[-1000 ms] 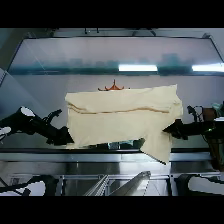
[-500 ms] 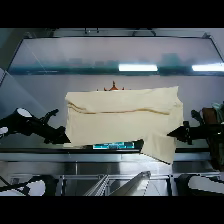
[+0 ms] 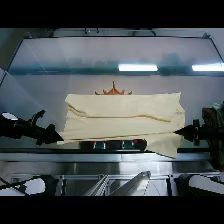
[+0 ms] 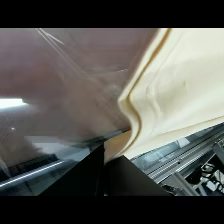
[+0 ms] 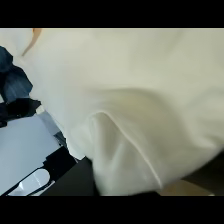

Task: Fold the shirts.

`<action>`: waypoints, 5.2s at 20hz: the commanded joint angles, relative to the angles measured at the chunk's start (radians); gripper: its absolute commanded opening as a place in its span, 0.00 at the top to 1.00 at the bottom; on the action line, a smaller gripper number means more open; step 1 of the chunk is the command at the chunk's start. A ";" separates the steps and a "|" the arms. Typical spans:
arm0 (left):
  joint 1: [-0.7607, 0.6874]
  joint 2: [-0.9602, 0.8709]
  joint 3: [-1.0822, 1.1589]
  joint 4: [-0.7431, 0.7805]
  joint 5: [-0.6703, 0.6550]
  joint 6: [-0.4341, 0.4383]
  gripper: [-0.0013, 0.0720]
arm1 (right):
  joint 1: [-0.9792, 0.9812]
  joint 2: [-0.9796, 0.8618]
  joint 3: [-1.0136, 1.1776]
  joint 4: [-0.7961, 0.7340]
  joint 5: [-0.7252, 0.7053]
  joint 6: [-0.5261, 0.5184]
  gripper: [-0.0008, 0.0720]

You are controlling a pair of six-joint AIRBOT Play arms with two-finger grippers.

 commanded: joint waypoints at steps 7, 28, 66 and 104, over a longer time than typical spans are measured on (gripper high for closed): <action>-0.103 -0.059 0.425 -0.344 -0.130 0.029 0.95 | 0.144 -0.005 0.227 0.275 -0.106 -0.026 0.96; -0.154 -0.612 1.155 -0.344 -0.409 -0.242 0.52 | 0.199 -0.369 0.791 -0.067 -0.144 0.065 0.11; -0.841 -0.578 1.275 -0.386 -0.102 -0.199 0.97 | 0.102 -0.442 1.065 0.048 0.268 0.140 0.96; -0.248 0.438 0.097 -0.430 -0.022 0.109 0.96 | 0.548 -0.431 0.932 -0.272 -0.153 0.295 0.02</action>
